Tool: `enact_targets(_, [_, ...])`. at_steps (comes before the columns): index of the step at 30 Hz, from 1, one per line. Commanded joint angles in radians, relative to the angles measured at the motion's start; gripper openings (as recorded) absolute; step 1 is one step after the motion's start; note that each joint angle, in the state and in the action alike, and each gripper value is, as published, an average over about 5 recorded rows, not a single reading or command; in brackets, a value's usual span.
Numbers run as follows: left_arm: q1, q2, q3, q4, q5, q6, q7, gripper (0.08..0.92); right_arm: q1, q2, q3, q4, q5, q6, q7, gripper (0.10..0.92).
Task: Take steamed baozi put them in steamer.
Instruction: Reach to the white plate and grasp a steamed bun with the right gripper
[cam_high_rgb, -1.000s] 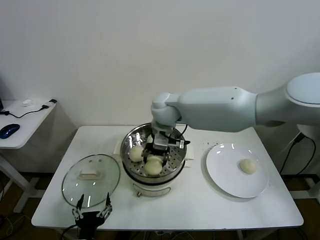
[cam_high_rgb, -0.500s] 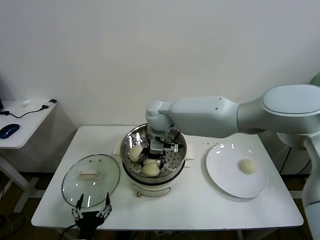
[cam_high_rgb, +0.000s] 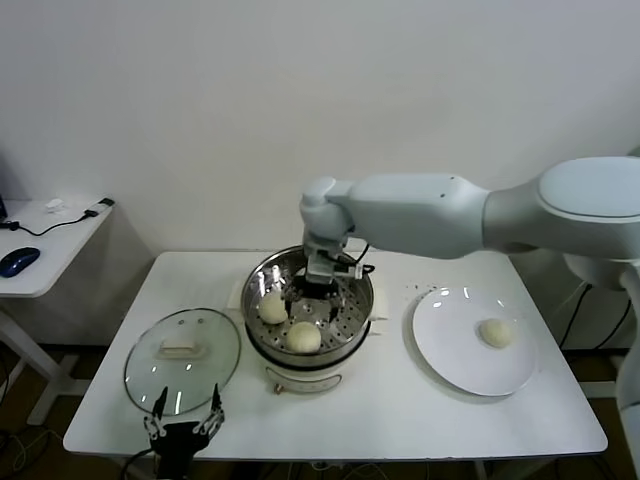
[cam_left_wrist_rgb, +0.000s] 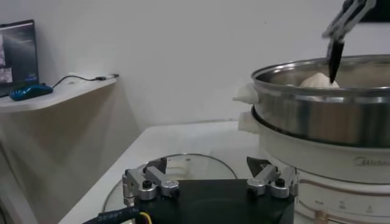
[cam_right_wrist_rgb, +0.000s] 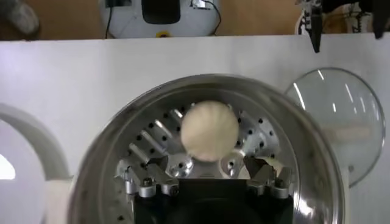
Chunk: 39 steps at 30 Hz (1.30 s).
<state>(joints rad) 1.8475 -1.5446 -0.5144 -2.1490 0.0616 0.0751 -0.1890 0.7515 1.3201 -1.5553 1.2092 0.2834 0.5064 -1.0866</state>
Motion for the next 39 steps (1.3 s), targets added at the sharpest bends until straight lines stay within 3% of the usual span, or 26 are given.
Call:
enact_targets(1, [0.000, -0.001, 0.001, -0.001, 0.001, 0.000, 0.000, 0.823, 0.195, -0.254, -0.110, -0.064, 0.297, -0.280, -0.033, 0.823])
enact_targets(7, [-0.004, -0.001, 0.001, -0.001, 0.000, 0.001, 0.002, 0.823, 0.158, -0.502, -0.180, -0.062, 0.215, -0.530, 0.023, 0.823])
enact_targets(17, [-0.013, -0.006, -0.001, 0.011, 0.001, 0.004, 0.006, 0.823, -0.190, -0.716, -0.025, -0.134, -0.018, -0.553, 0.039, 0.823])
enact_targets(24, [-0.011, -0.019, -0.001, 0.017, 0.018, 0.008, 0.017, 0.823, -0.389, -0.719, 0.135, -0.200, -0.106, -0.572, 0.080, 0.823])
enact_targets(39, [0.002, -0.018, -0.003, 0.026, 0.029, 0.000, 0.021, 0.823, -0.541, -0.621, 0.279, -0.326, -0.128, -0.569, 0.093, 0.823])
